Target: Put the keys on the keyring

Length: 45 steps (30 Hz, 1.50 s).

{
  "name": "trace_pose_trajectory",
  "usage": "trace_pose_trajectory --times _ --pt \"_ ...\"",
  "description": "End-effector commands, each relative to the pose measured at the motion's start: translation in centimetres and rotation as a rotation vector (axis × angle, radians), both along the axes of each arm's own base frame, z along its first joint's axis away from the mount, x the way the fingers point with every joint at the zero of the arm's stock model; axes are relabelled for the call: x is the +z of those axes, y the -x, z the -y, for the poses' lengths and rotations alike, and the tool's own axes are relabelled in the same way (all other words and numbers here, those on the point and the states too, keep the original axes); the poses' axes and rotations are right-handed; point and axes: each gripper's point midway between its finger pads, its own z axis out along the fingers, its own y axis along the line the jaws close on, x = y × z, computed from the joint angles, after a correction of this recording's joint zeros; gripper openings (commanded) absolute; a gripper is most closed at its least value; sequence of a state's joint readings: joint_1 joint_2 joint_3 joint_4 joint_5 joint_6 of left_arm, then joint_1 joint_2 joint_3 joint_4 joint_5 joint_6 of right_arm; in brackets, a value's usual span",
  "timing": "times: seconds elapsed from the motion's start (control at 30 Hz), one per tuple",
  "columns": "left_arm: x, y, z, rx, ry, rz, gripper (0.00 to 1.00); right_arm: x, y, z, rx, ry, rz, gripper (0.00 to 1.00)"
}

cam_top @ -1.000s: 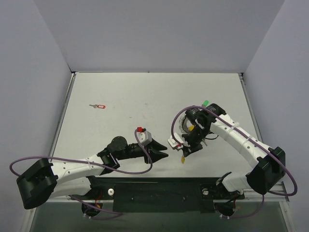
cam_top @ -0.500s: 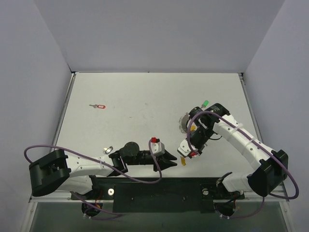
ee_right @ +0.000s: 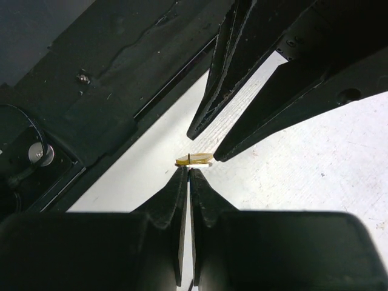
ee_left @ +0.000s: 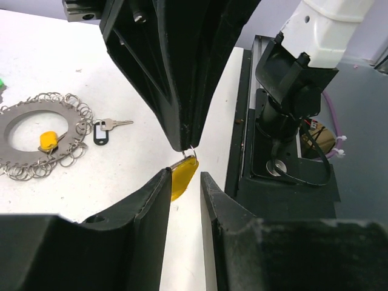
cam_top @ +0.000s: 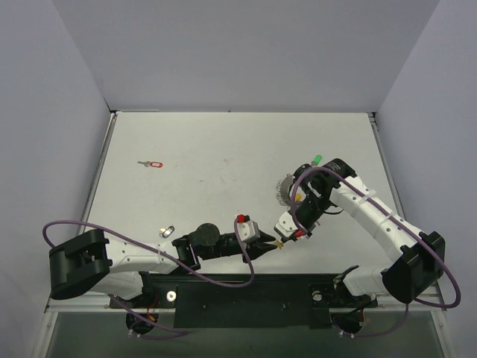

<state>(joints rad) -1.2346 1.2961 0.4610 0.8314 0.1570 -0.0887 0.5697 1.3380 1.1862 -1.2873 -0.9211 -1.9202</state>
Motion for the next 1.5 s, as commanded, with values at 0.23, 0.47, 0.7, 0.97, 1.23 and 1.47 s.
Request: trace_pose_trajectory --times 0.23,0.47,0.7,0.97,1.23,1.47 --pt "3.2 -0.9 1.1 0.047 0.075 0.053 0.34 1.5 3.6 1.2 -0.127 0.085 -0.249 0.0" --pt "3.4 -0.6 1.1 0.038 0.081 0.055 0.33 1.2 3.0 0.9 -0.178 0.096 -0.252 0.0" --pt "3.1 -0.6 0.6 0.044 0.076 0.052 0.33 1.1 2.2 0.7 -0.242 0.1 -0.261 0.0" --pt "3.8 -0.2 0.0 0.041 0.132 0.029 0.33 1.0 1.3 0.2 -0.349 0.122 -0.299 0.0" --pt "4.1 0.4 0.8 -0.001 0.147 0.008 0.33 0.9 1.0 0.1 -0.378 0.128 -0.296 0.0" --pt "3.3 0.0 1.3 0.013 0.116 -0.01 0.33 1.0 0.9 0.0 -0.381 0.125 -0.296 0.0"
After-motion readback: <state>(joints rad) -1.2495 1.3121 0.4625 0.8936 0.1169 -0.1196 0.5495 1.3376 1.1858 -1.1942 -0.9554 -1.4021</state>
